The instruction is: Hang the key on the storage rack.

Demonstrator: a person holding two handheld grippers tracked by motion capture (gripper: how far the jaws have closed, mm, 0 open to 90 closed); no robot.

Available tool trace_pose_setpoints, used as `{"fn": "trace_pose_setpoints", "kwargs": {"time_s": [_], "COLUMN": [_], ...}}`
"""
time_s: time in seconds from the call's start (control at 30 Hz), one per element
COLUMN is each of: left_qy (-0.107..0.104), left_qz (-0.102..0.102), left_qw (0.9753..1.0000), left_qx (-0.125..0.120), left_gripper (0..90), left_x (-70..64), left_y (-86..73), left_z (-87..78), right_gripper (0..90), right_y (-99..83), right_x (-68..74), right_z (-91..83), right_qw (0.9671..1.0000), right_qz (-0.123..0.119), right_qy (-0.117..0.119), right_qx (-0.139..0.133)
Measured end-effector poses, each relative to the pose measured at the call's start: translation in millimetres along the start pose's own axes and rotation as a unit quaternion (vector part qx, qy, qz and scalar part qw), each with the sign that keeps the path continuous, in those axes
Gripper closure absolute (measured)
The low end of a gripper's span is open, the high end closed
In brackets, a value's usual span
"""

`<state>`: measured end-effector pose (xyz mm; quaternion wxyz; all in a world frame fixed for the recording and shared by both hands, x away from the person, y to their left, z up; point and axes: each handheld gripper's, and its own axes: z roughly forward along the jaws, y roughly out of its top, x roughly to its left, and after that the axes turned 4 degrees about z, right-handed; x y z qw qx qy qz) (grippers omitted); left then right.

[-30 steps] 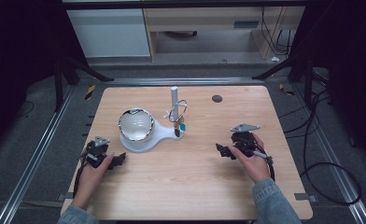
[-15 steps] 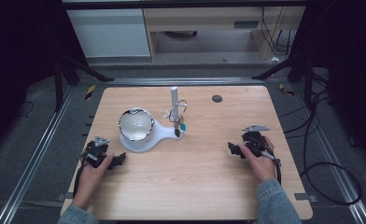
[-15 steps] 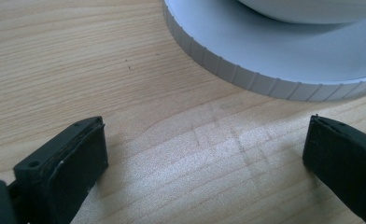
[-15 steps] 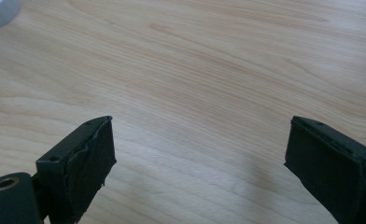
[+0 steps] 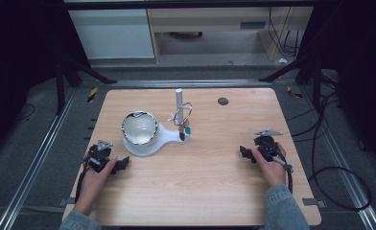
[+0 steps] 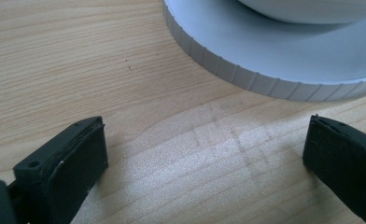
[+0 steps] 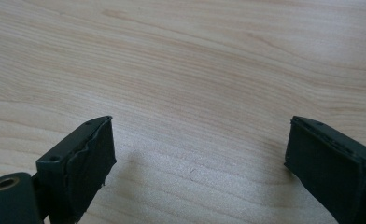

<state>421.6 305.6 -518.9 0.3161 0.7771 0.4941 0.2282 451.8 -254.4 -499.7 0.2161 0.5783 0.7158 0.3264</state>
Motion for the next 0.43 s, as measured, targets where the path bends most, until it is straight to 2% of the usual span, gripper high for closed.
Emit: {"fn": "trace_pose_setpoints", "kwargs": {"time_s": [0.13, 0.23, 0.43], "left_qy": [0.000, 0.000, -0.001], "left_qz": [0.000, 0.000, -0.001], "left_qw": [1.0000, 1.0000, 1.0000], "left_qx": [0.000, 0.000, -0.001], "left_gripper": [0.0, 0.0, 0.0], "left_x": [0.0, 0.0, -0.5], "left_y": [0.0, 0.0, 0.1], "left_z": [0.0, 0.0, 0.2], "right_gripper": [7.8, 5.8, 3.3], "right_y": [-1.7, -3.5, -3.9], "right_x": [0.4, 3.8, 6.3], "right_z": [2.8, 4.8, 6.7], "right_qw": [1.0000, 0.9997, 0.9996], "right_qz": [-0.001, -0.015, -0.015], "right_qy": [-0.008, -0.021, -0.022], "right_qx": [-0.002, -0.004, -0.005]}}
